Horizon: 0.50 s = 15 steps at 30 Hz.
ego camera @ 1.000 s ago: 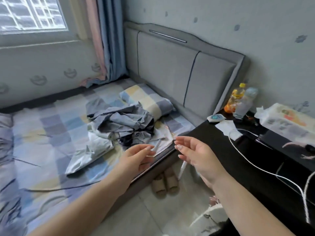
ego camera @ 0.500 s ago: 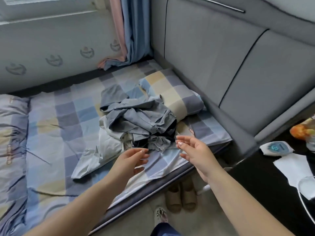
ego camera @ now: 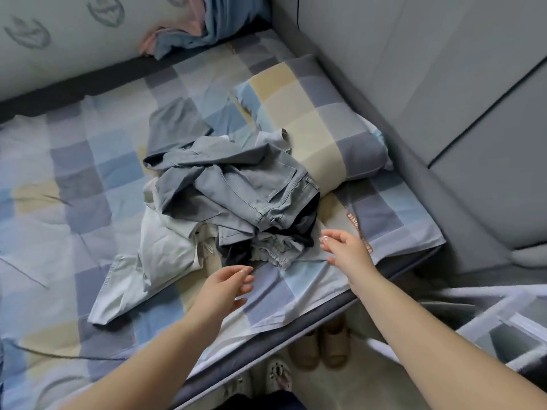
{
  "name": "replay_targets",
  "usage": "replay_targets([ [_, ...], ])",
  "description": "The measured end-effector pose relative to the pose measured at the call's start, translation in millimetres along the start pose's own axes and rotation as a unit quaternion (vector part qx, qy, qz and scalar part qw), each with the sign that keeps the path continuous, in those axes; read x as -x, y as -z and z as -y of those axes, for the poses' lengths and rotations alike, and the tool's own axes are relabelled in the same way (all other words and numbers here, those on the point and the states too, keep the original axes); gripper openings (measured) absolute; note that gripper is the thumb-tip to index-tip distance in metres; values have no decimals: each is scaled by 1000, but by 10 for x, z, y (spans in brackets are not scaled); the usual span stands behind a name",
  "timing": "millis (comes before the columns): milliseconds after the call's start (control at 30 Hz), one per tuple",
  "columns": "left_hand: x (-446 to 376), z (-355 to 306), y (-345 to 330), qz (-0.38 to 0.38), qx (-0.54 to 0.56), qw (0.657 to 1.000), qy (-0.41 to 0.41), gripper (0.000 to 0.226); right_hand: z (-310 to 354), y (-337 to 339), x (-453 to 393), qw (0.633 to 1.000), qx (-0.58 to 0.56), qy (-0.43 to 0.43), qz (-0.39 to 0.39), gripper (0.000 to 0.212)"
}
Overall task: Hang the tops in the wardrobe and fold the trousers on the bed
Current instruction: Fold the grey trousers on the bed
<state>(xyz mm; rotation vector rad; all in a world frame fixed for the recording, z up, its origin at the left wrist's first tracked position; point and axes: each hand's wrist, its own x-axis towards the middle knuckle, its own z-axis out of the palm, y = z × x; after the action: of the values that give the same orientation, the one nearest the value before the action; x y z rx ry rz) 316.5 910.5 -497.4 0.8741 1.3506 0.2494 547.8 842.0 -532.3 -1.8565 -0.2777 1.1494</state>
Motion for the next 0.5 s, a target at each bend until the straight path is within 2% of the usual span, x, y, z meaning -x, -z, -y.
replay_targets([
  [133, -601, 224, -56, -6, -10, 1000, 29, 15, -270, -224, -554, 1000, 14, -21, 7, 17],
  [233, -1105, 361, -140, 1, -34, 999, 24, 15, -440, -413, -990, 999, -23, -33, 25, 17],
  [367, -1862, 406, -249, 2, -105, 992, -64, 21, -722, -733, -1581, 996, -57, -51, 37, 32],
  [500, -2522, 444, -318, 11, -238, 955, -179, 41, -1006, -989, -2065, 984, -151, -97, 16, 56],
])
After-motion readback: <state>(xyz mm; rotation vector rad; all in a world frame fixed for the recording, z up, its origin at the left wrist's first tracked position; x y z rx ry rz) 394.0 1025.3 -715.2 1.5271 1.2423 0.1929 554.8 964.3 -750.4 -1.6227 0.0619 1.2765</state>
